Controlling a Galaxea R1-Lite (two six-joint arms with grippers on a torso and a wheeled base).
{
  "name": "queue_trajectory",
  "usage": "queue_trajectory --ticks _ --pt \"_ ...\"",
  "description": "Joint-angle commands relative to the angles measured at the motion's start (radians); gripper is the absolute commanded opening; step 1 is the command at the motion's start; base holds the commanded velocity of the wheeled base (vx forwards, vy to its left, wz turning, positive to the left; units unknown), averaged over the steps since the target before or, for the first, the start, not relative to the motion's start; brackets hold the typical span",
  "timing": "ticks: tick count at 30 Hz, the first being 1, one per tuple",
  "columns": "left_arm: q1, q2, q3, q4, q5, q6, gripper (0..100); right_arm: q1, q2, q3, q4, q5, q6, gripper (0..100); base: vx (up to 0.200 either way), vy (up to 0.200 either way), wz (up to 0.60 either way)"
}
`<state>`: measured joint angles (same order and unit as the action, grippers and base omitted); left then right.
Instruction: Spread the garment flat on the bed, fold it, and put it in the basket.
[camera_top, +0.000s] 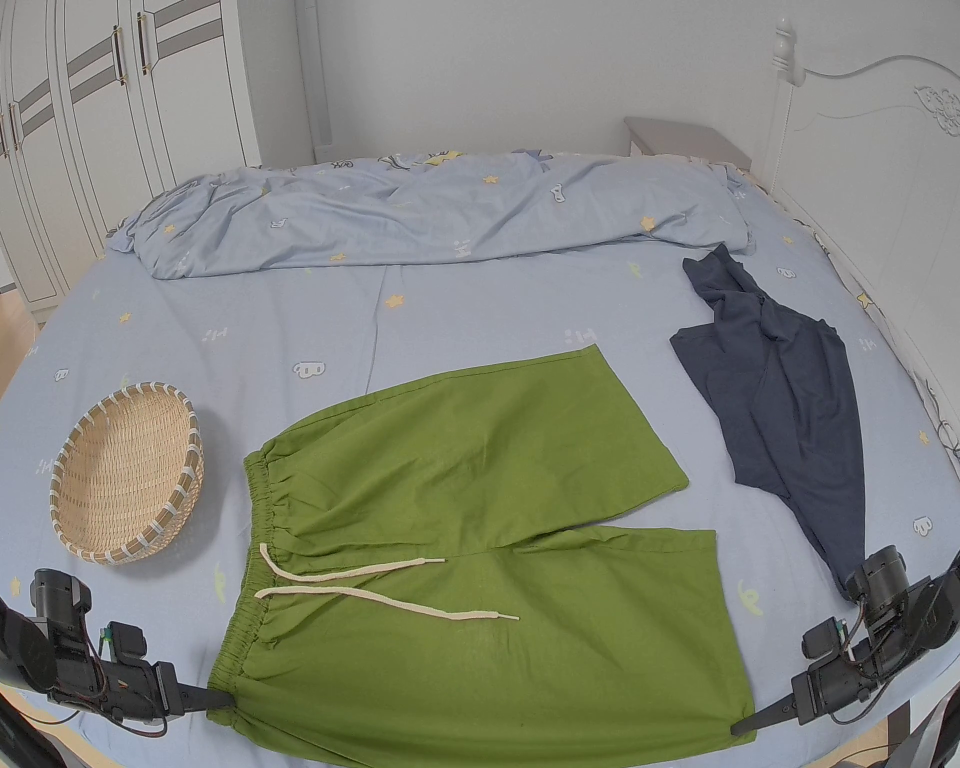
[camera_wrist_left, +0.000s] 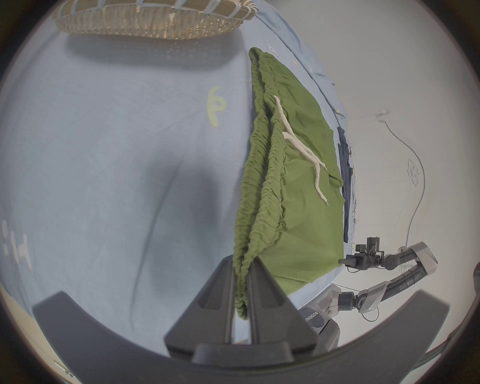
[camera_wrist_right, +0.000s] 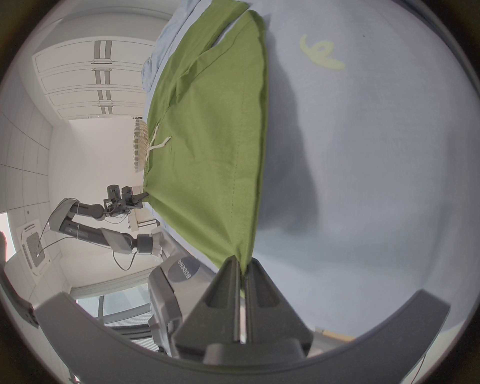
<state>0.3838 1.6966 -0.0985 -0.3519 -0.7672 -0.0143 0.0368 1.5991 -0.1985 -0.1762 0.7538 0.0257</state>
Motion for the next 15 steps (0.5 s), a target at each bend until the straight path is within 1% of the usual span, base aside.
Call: queue_trajectory --ticks 1,3,4,8,9,11,14,15 --pt "0.044 -0.041 0.056 0.016 0.003 0.002 0 0.023 -0.197 0.060 0.076 -0.001 -0.015 0 0.000 0.000 0.00" --pt "0.046 -0.041 0.056 0.016 0.003 0.002 0 0.023 -0.202 0.062 0.078 -0.001 -0.015 0 0.000 0.000 0.00" --pt "0.067 -0.043 0.068 0.019 0.005 0.004 0 0.025 -0.237 0.097 0.089 -0.001 -0.020 0 0.000 0.000 0.00" --pt "0.064 -0.041 0.088 0.022 0.006 0.016 0 0.028 -0.255 0.111 0.093 -0.001 -0.020 0 0.000 0.000 0.00" --pt "0.056 -0.041 0.092 0.024 0.006 0.031 0 0.026 -0.254 0.103 0.093 -0.001 -0.018 0 0.000 0.000 0.00" --pt "0.053 -0.046 0.088 0.014 0.008 0.033 0 0.025 -0.257 0.077 0.093 -0.001 -0.010 0 0.000 0.000 0.00" --pt "0.052 -0.069 0.043 0.025 0.008 0.033 0 0.017 -0.257 -0.016 0.124 -0.002 0.003 0 0.000 0.000 0.00" --pt "0.052 -0.069 0.043 0.025 0.008 0.033 0 0.017 -0.257 -0.016 0.124 -0.002 0.003 0 0.000 0.000 0.00"
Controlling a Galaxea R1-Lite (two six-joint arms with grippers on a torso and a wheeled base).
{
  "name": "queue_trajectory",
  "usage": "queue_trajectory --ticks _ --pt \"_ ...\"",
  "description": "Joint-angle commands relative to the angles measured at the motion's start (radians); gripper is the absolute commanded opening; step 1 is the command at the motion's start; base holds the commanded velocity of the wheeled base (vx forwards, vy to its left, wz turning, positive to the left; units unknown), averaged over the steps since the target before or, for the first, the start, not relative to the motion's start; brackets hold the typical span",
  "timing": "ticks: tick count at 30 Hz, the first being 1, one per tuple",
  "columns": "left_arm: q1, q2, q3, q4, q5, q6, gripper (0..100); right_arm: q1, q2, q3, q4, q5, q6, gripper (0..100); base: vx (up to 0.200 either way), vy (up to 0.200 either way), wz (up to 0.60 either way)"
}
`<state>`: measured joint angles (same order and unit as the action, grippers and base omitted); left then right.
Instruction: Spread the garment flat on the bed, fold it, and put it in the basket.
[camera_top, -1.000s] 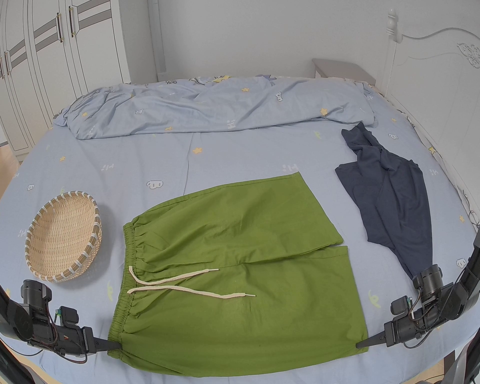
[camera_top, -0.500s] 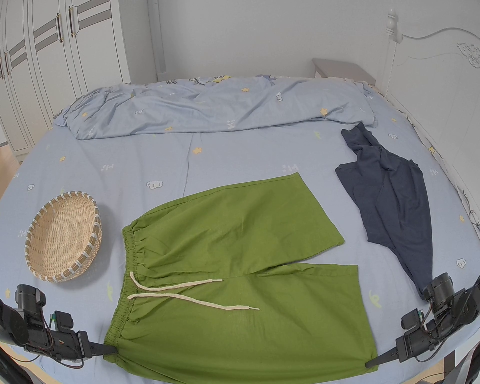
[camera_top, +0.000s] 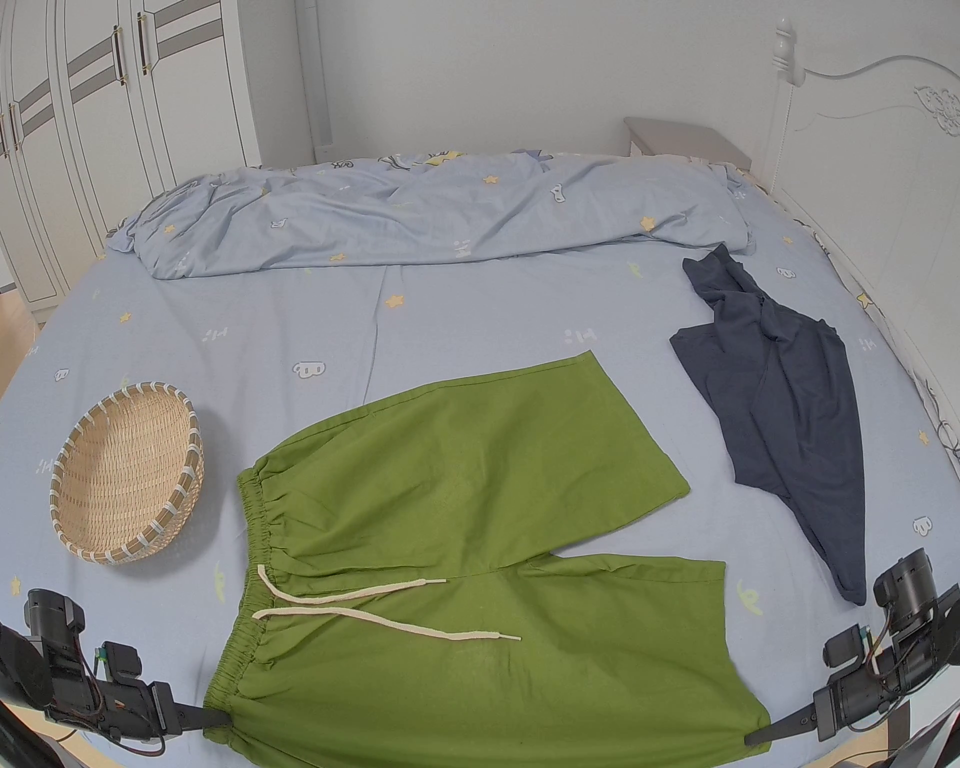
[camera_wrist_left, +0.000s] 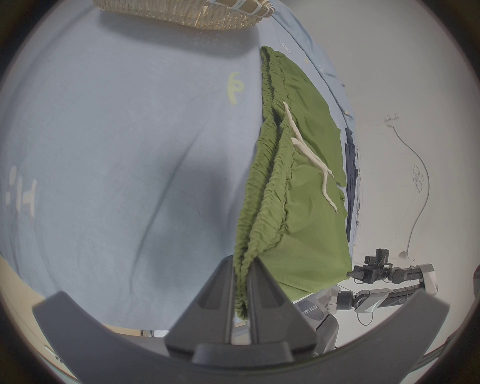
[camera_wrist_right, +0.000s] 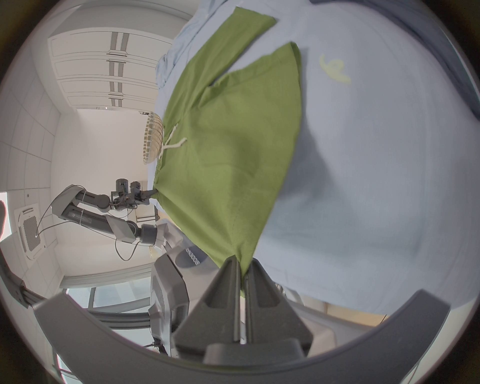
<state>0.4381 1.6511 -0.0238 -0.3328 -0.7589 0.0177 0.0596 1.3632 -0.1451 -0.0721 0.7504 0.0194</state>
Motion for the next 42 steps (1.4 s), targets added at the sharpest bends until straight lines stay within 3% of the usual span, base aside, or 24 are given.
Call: queue_trajectory --ticks 1,4,5,7,9,11,13,16,17,18,20,23,28,30,33,42 --pt "-0.010 -0.043 -0.076 0.041 0.000 -0.005 0 -0.007 -0.021 -0.169 0.097 0.000 0.025 0 0.000 0.000 0.00" --pt "-0.012 -0.063 -0.131 0.104 0.001 -0.010 0 -0.006 -0.022 -0.263 0.172 0.000 0.036 0 0.000 0.000 0.00" --pt "-0.012 -0.108 -0.280 0.290 0.003 -0.031 0 0.000 -0.019 -0.427 0.291 -0.002 0.051 0 0.000 0.000 0.00" --pt "-0.013 -0.134 -0.444 0.495 0.001 -0.062 0 0.005 -0.015 -0.564 0.364 -0.003 0.093 0 0.000 0.000 0.00" --pt "-0.015 -0.140 -0.581 0.650 -0.002 -0.068 0 0.022 -0.013 -0.692 0.413 -0.005 0.154 0 0.000 0.000 0.00" --pt "-0.018 -0.137 -0.671 0.718 -0.003 -0.070 0 0.040 -0.004 -0.804 0.437 -0.031 0.215 0 0.000 0.000 0.00" --pt "-0.038 -0.131 -0.731 0.733 -0.003 -0.088 0 0.063 0.036 -0.900 0.442 -0.115 0.249 0 0.000 0.000 0.00" --pt "-0.088 -0.131 -0.812 0.733 -0.003 -0.209 0 0.120 0.097 -1.008 0.436 -0.278 0.266 0 0.000 0.000 0.00" --pt "-0.088 -0.131 -0.812 0.733 -0.003 -0.209 0 0.120 0.097 -1.008 0.436 -0.278 0.266 0 0.000 0.000 0.00" --pt "-0.157 -0.129 -0.895 0.733 -0.002 -0.369 0 0.164 0.152 -1.085 0.431 -0.407 0.284 0 0.000 0.000 0.00" --pt "-0.202 -0.112 -0.966 0.729 0.001 -0.475 0 0.194 0.198 -1.143 0.414 -0.473 0.297 0 0.000 0.000 0.00" --pt "-0.231 -0.060 -1.053 0.727 0.006 -0.528 0 0.207 0.244 -1.203 0.373 -0.485 0.298 0 0.000 0.000 0.00" --pt "-0.226 0.029 -1.176 0.733 0.010 -0.535 0 0.223 0.312 -1.297 0.330 -0.511 0.297 0 0.000 0.000 0.00" --pt "-0.237 0.061 -1.233 0.735 0.010 -0.535 0 0.230 0.361 -1.364 0.327 -0.592 0.289 0 0.000 0.000 0.00" --pt "-0.260 0.092 -1.256 0.733 0.010 -0.532 0 0.243 0.401 -1.427 0.304 -0.649 0.289 0 0.000 0.000 0.00" --pt "-0.229 0.121 -1.251 0.733 0.013 -0.510 0 0.243 0.456 -1.547 0.252 -0.660 0.286 0 0.000 0.000 0.00"
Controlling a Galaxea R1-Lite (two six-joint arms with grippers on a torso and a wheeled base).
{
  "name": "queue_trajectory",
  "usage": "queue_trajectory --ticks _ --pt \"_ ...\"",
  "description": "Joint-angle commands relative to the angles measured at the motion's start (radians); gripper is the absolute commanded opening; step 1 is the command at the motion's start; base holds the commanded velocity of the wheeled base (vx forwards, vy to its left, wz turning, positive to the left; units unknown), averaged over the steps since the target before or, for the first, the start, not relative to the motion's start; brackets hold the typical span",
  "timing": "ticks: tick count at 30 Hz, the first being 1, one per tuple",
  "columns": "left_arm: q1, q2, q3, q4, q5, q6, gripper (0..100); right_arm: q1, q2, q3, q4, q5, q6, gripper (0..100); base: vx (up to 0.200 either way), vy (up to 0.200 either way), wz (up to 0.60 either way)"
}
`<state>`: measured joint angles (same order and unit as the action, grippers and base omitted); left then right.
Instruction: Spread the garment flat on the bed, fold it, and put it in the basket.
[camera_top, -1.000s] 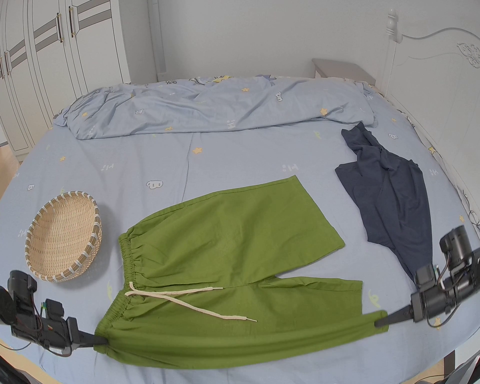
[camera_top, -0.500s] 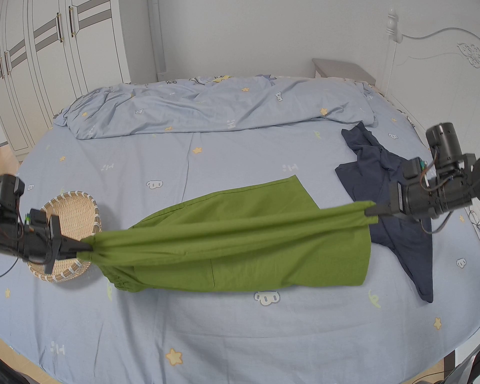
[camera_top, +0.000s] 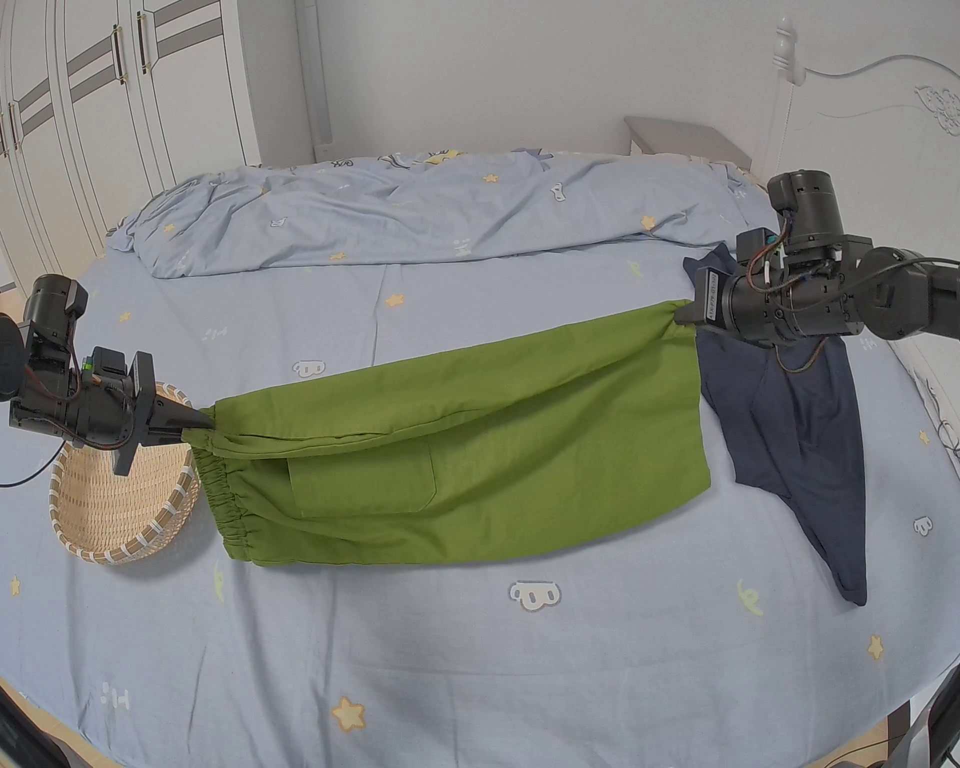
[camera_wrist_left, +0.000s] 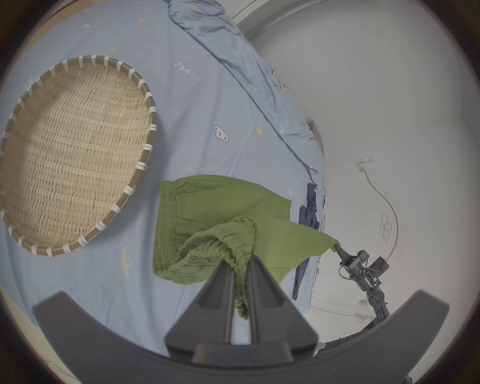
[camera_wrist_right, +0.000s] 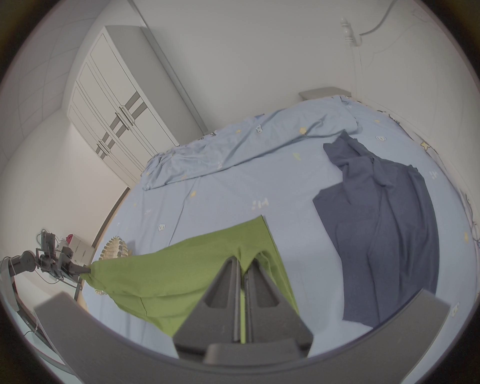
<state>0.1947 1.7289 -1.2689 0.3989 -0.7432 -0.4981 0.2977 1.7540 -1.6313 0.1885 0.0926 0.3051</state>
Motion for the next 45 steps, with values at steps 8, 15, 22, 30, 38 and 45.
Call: queue_trajectory --ticks 8,15,22,30,38,45 --pt "0.032 0.032 0.068 0.001 0.011 0.019 0 -0.002 0.150 -0.180 -0.001 -0.051 -0.026 0 0.000 0.000 0.00" --pt "0.032 0.063 0.071 -0.002 0.081 0.073 0 -0.012 0.199 -0.249 -0.003 -0.051 -0.026 0 0.000 0.000 0.00" --pt "0.028 0.083 0.063 -0.008 0.085 0.089 0 -0.011 0.208 -0.249 -0.001 -0.051 -0.024 0 0.000 0.000 0.00" --pt "0.031 0.130 0.029 -0.014 0.087 0.090 0 -0.011 0.205 -0.249 0.031 -0.053 -0.020 0 0.000 0.000 0.00" --pt "0.028 0.175 -0.009 -0.014 0.087 0.090 0 -0.011 0.200 -0.249 0.085 -0.105 -0.014 0 0.000 0.000 0.00" --pt "0.023 0.204 -0.024 -0.017 0.085 0.090 0 0.000 0.209 -0.251 0.088 -0.126 -0.011 0 0.000 0.000 0.00"
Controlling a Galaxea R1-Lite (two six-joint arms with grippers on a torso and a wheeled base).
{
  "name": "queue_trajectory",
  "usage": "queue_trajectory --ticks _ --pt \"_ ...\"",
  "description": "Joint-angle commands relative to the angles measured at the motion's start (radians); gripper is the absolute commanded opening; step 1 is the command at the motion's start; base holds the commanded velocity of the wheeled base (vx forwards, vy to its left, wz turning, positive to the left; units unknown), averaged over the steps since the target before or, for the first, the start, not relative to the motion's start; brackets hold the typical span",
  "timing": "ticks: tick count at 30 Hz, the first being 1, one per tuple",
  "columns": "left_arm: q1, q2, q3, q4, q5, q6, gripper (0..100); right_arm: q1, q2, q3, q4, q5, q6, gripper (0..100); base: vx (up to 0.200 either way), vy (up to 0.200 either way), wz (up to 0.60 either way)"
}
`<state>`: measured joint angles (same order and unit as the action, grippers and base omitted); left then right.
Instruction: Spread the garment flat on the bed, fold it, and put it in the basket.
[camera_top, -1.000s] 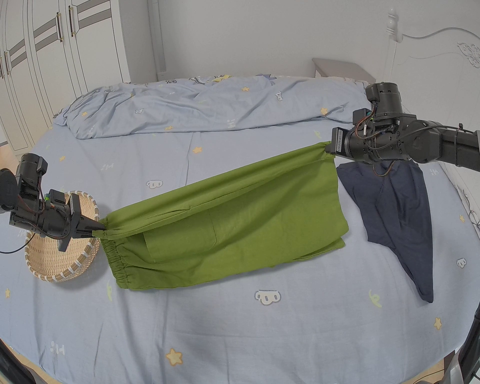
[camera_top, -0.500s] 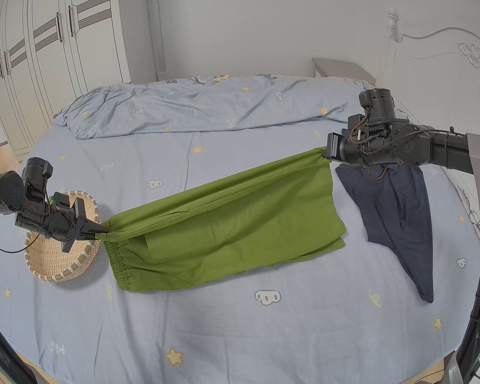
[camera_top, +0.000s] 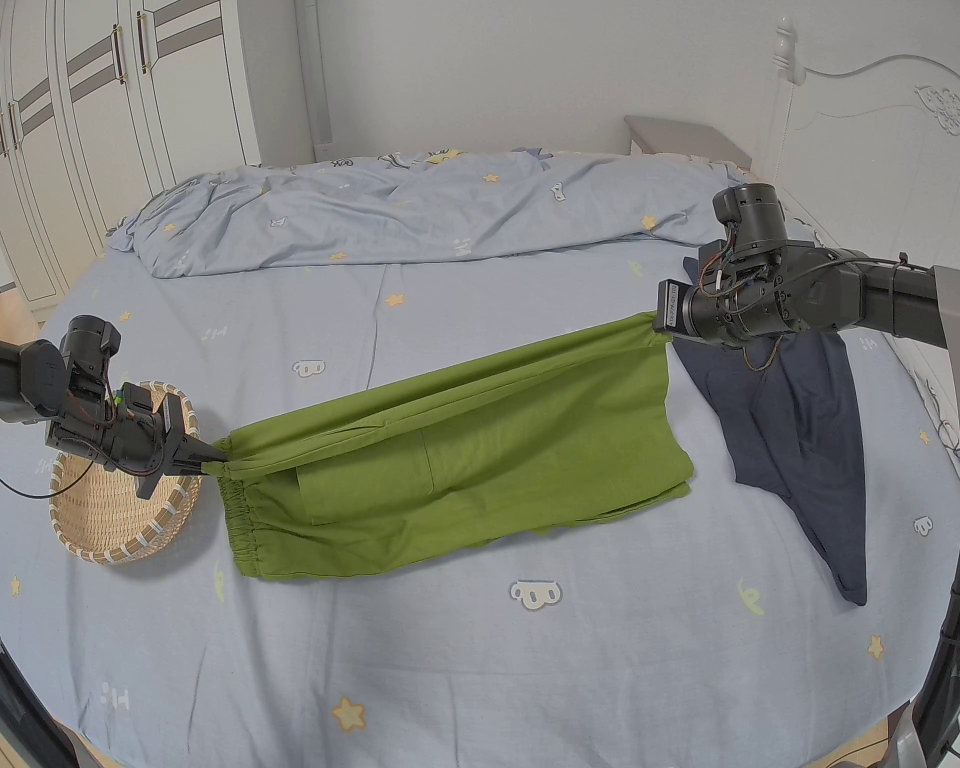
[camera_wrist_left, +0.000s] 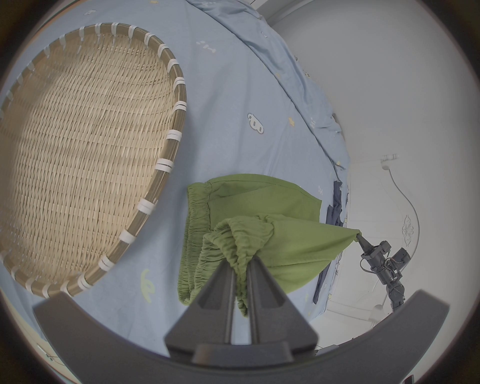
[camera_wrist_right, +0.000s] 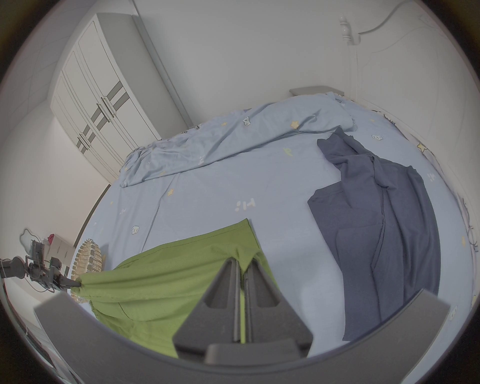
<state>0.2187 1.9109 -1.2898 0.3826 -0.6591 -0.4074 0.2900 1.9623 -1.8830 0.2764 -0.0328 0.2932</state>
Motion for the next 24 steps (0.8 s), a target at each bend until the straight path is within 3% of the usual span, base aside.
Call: queue_trajectory --ticks 1,24 --pt "-0.001 0.025 -0.003 -0.001 0.001 -0.001 0 0.009 0.006 0.002 -0.002 -0.001 0.004 0 0.000 0.000 0.00" --pt "-0.004 0.066 -0.009 -0.016 0.001 0.012 0 0.011 0.092 0.002 -0.008 0.001 0.043 0 0.000 0.000 0.00"
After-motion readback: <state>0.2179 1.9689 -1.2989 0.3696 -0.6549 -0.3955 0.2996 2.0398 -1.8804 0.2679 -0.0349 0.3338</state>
